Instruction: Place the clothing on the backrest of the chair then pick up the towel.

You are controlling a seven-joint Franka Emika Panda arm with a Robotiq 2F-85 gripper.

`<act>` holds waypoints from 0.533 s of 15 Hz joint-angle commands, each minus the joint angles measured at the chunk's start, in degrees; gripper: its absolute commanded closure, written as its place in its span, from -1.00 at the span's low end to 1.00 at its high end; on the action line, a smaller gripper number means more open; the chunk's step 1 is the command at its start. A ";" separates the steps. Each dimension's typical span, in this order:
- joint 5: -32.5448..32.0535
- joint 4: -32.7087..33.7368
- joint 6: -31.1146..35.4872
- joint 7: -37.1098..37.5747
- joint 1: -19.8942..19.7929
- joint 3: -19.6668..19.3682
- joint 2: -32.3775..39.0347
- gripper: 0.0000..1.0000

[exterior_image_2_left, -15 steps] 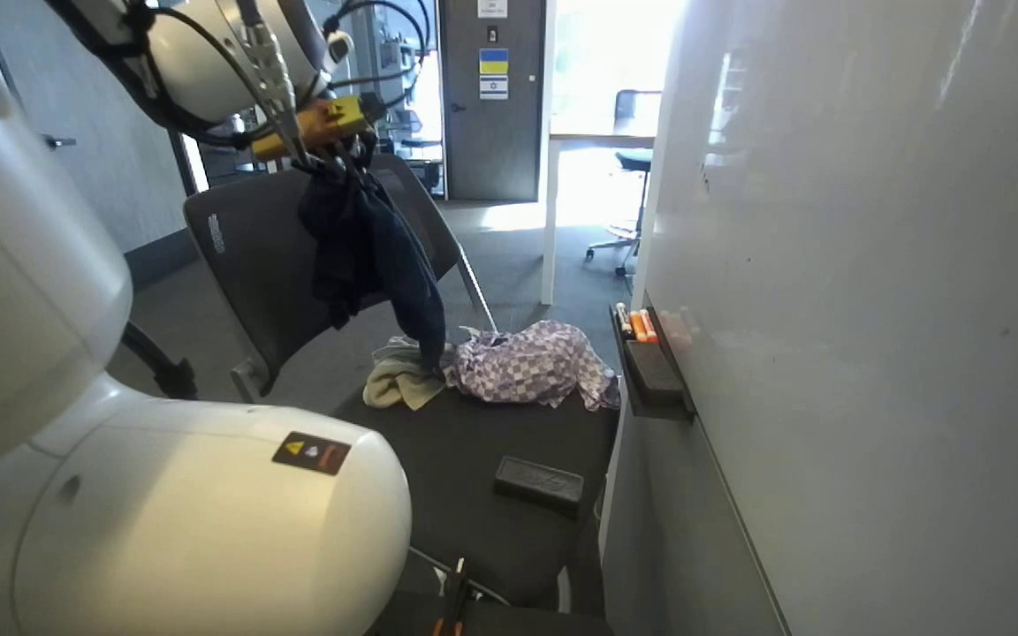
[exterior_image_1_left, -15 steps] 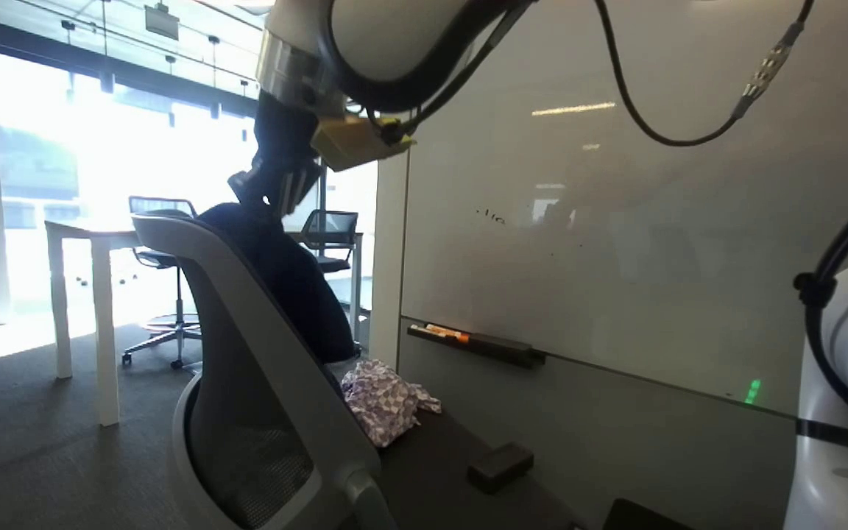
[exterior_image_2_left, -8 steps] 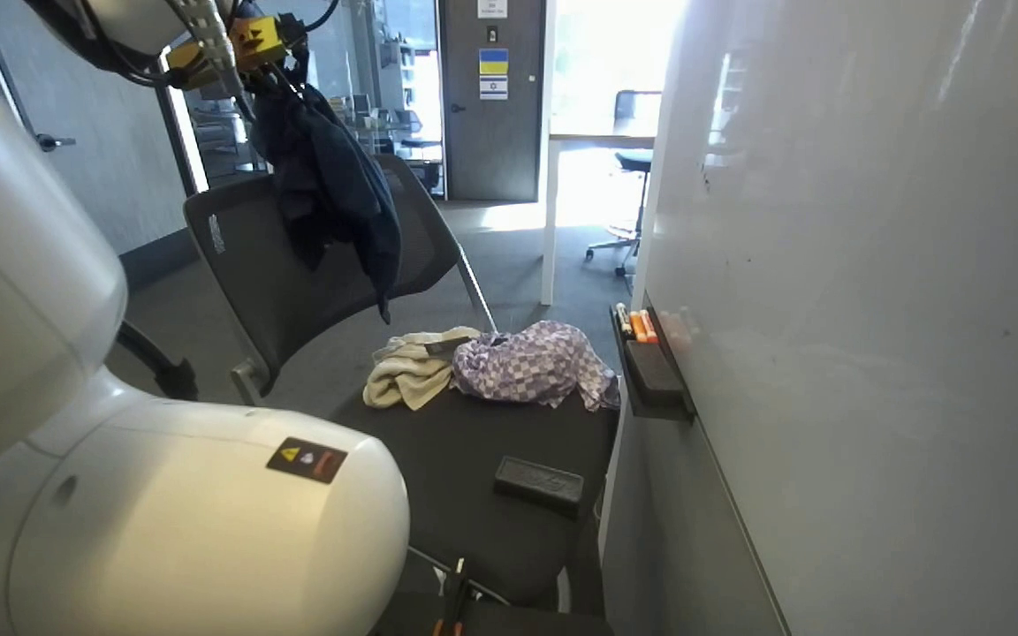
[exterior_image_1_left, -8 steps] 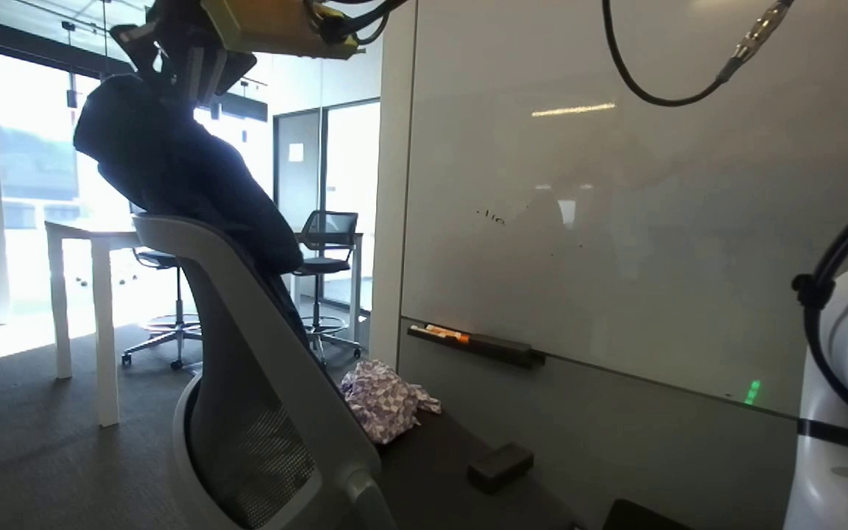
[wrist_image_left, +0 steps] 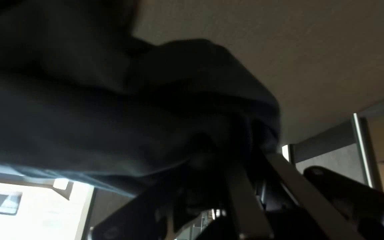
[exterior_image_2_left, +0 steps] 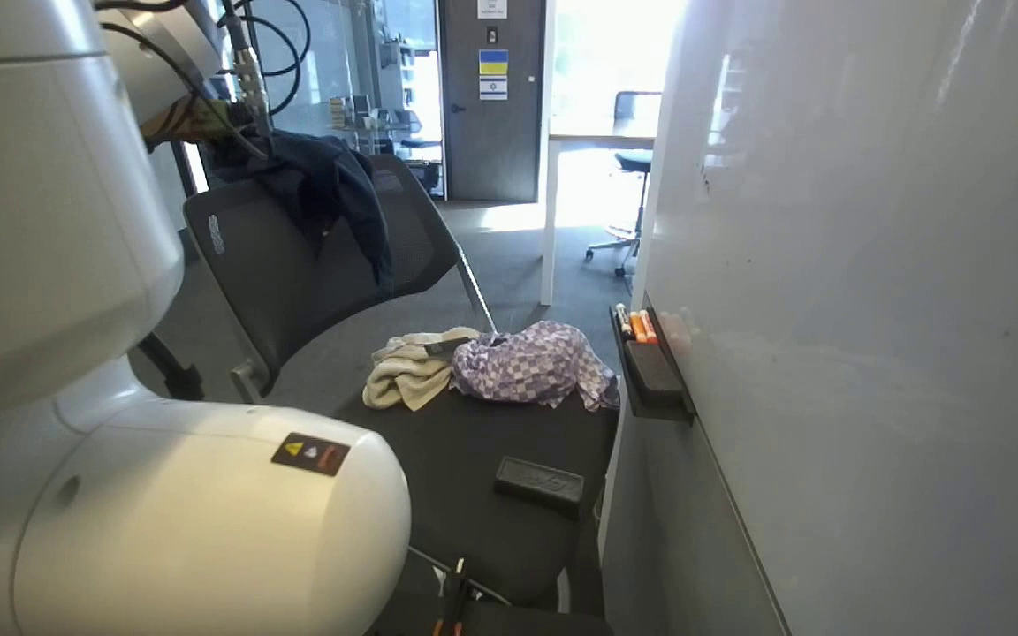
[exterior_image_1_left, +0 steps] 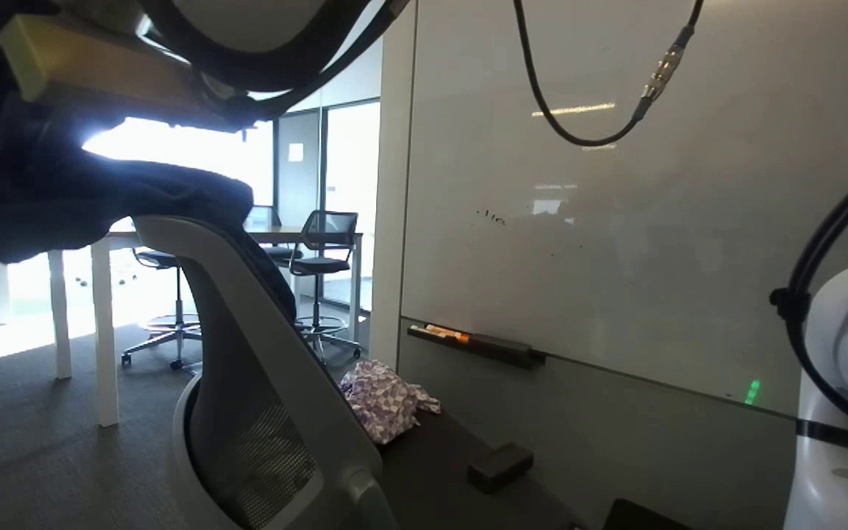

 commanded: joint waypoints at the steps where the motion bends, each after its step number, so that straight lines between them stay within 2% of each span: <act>1: -0.48 3.20 1.62 4.50 1.73 2.64 2.97 0.05; 3: -0.10 3.84 1.18 5.86 2.06 3.23 2.46 -0.27; 8: -5.21 5.59 0.29 13.27 -0.03 2.43 -4.82 -0.98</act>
